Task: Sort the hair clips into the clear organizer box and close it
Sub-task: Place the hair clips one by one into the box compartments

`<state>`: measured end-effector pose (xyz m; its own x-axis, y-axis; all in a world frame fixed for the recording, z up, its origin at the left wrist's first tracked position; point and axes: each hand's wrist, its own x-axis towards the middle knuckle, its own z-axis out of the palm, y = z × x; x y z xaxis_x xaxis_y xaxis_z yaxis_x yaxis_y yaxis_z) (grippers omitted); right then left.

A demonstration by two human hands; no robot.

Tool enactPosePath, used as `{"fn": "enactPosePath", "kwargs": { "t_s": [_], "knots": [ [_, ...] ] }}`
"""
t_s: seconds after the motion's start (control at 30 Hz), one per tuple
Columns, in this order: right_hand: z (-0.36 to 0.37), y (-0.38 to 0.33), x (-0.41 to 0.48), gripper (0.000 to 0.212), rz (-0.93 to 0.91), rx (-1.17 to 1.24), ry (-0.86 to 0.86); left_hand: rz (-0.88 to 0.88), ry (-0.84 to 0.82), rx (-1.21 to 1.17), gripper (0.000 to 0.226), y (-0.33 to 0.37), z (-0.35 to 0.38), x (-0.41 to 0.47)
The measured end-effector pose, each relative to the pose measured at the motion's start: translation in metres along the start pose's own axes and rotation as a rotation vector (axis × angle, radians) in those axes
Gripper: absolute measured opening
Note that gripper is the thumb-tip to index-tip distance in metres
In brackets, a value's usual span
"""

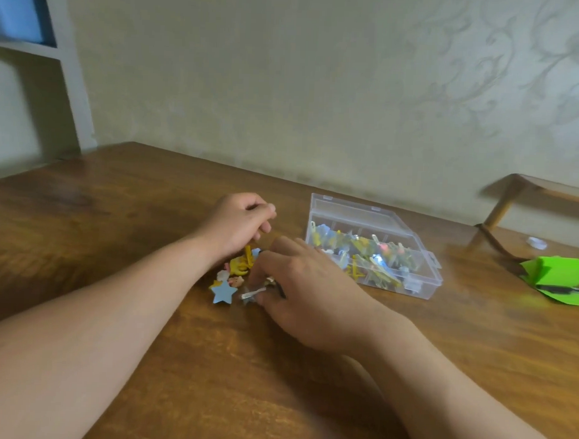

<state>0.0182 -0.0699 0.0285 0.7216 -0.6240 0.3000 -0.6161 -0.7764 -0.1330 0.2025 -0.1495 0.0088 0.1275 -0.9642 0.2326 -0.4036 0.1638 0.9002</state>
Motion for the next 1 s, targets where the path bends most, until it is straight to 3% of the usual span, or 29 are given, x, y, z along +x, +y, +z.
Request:
{"fn": "enactPosePath", "kwargs": {
  "t_s": [0.17,0.4,0.6,0.8,1.0],
  "knots": [
    [-0.015,0.005,-0.004,0.015,0.044,0.118,0.03,-0.004,0.019,-0.01,0.02,0.0,0.003,0.001],
    [-0.082,0.087,-0.028,0.009,0.601,0.094,0.315,0.002,0.024,-0.035,0.019,-0.001,0.006,-0.001],
    [-0.1,0.118,-0.053,0.014,0.838,0.028,0.16,0.008,0.011,-0.027,0.021,-0.005,0.0,0.0],
    [-0.089,0.124,-0.051,0.012,0.893,-0.25,0.006,0.021,-0.009,0.022,0.021,-0.008,-0.001,0.001],
    [-0.084,0.126,-0.05,0.006,0.933,-0.308,-0.1,0.019,-0.019,0.04,0.021,-0.004,0.001,-0.001]
  ]
}}
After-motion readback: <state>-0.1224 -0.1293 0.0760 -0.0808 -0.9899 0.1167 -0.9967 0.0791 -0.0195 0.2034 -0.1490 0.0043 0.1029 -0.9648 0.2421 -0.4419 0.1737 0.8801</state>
